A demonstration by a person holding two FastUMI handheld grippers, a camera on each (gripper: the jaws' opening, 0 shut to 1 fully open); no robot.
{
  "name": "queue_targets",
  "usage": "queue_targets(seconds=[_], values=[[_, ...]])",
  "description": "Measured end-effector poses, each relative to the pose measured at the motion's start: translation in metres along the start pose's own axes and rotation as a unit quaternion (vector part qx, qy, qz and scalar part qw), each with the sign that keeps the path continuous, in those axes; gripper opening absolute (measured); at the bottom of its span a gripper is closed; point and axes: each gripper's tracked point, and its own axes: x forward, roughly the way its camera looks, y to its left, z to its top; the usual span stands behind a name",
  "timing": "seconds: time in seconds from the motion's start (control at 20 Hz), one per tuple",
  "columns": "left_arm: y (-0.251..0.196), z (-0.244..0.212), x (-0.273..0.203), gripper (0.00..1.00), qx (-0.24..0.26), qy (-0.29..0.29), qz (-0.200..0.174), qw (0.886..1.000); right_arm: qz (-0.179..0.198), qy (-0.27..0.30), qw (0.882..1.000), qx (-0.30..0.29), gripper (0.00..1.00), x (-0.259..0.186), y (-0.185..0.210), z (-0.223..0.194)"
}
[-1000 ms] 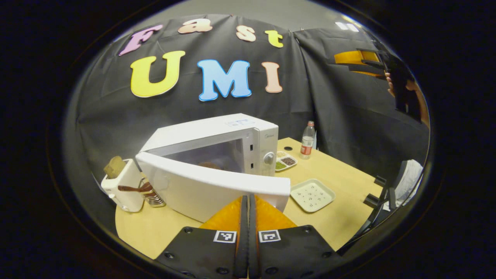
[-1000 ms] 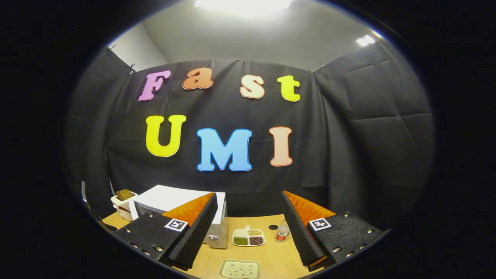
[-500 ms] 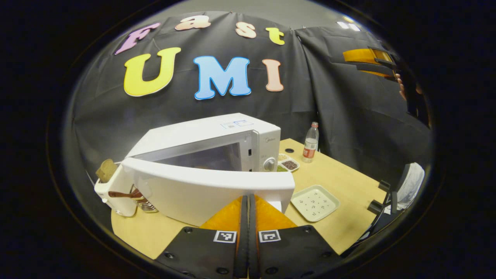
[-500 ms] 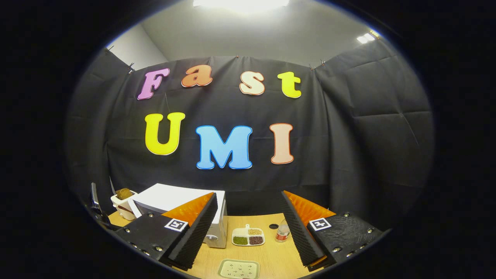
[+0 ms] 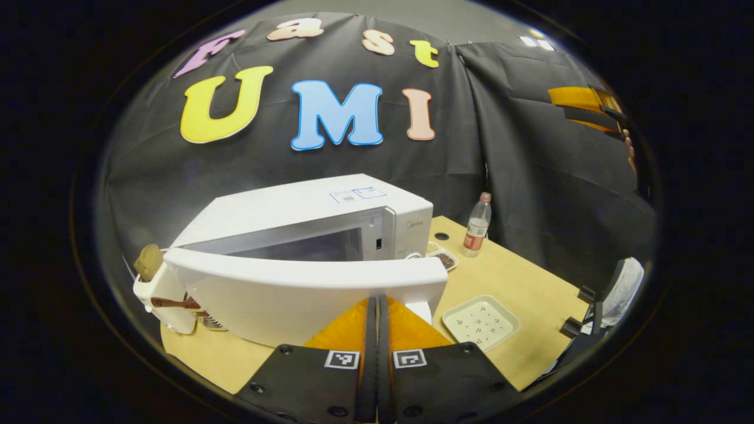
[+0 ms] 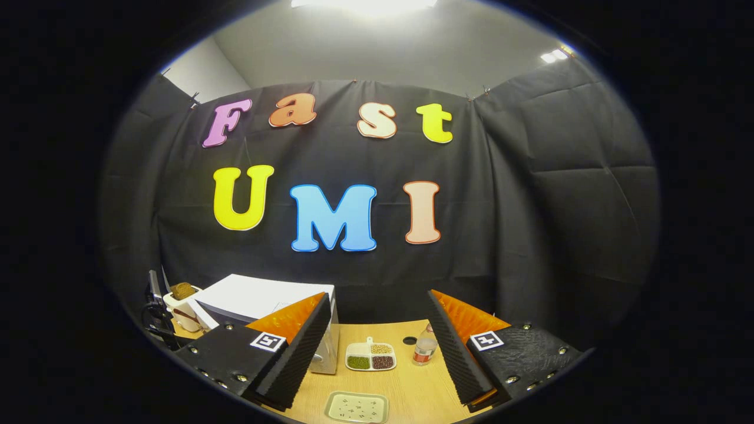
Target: Open the microwave oven with the left hand, put the food in, and close the microwave oven.
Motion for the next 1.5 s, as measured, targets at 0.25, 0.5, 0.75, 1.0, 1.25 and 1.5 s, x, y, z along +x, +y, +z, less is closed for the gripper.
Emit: queue_targets(seconds=[0.25,0.5,0.75,1.0,1.25,1.5], values=[[0.007,0.008,0.013,0.07,-0.024,-0.003,0.018,1.000,-0.005,0.004,1.000,0.005,0.98,0.002,-0.007,-0.004],[0.005,0.013,0.027,0.07,-0.031,-0.003,0.030,0.999,-0.009,0.007,1.000,0.016,0.98,0.005,-0.014,-0.008],[0.008,0.017,0.038,0.07,-0.047,-0.002,0.041,0.998,-0.018,0.010,1.000,0.023,0.98,0.006,-0.021,-0.011],[0.014,0.020,0.050,0.07,-0.081,-0.008,0.056,0.995,-0.019,0.003,1.000,0.009,0.98,0.006,-0.021,-0.010],[0.017,0.025,0.059,0.07,-0.076,-0.009,0.060,0.995,-0.018,0.004,1.000,0.006,0.98,0.011,-0.025,-0.010],[0.019,0.031,0.072,0.07,-0.096,-0.006,0.069,0.993,-0.018,0.011,1.000,0.011,0.98,0.019,-0.030,-0.014]])
